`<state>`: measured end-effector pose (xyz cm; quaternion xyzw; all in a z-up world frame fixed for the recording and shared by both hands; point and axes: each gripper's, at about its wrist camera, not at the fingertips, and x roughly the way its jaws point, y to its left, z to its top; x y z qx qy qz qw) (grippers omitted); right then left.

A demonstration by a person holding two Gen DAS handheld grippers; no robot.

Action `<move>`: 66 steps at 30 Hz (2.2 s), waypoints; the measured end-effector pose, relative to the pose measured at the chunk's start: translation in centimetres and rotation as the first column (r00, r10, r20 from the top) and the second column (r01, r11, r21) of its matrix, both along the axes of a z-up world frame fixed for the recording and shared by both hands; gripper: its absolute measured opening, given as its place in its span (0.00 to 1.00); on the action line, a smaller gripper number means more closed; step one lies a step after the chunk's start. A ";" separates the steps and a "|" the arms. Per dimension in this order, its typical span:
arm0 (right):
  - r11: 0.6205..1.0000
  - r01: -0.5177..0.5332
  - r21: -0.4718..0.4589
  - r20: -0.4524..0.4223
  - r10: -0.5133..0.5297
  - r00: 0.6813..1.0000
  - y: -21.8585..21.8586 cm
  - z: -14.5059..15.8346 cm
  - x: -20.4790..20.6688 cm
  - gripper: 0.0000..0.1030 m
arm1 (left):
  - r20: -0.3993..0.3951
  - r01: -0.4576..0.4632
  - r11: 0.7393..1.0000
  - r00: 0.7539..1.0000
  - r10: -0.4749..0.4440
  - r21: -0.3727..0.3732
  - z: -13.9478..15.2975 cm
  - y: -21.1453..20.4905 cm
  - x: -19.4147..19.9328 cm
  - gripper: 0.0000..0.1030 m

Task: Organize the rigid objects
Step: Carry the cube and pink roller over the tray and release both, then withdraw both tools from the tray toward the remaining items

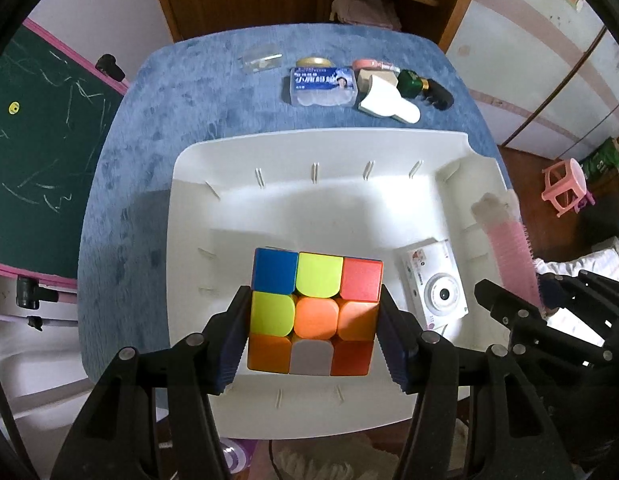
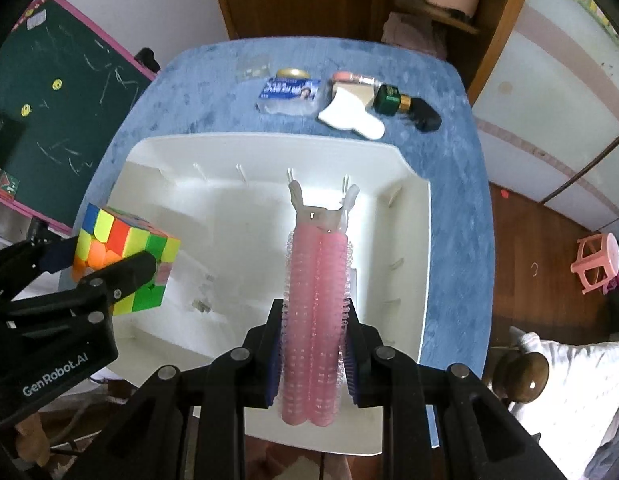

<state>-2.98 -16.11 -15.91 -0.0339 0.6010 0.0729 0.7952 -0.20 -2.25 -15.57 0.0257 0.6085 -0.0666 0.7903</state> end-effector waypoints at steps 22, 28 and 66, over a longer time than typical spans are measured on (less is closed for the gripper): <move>0.998 -0.036 -0.045 -0.021 0.035 0.999 0.7 -0.5 0.0 0.61 | -0.019 -0.055 0.995 0.998 0.057 0.083 0.0 0.9 0.1 0.71; 0.998 -0.034 -0.054 -0.006 0.034 0.999 0.7 -0.1 -0.1 0.61 | 0.017 -0.050 0.994 0.999 0.048 0.098 0.8 0.7 0.0 0.71; 0.999 0.041 0.019 0.162 -0.044 0.986 -3.0 4.8 3.1 0.61 | 0.168 -0.017 0.999 0.986 0.011 0.038 7.2 -0.4 6.2 0.71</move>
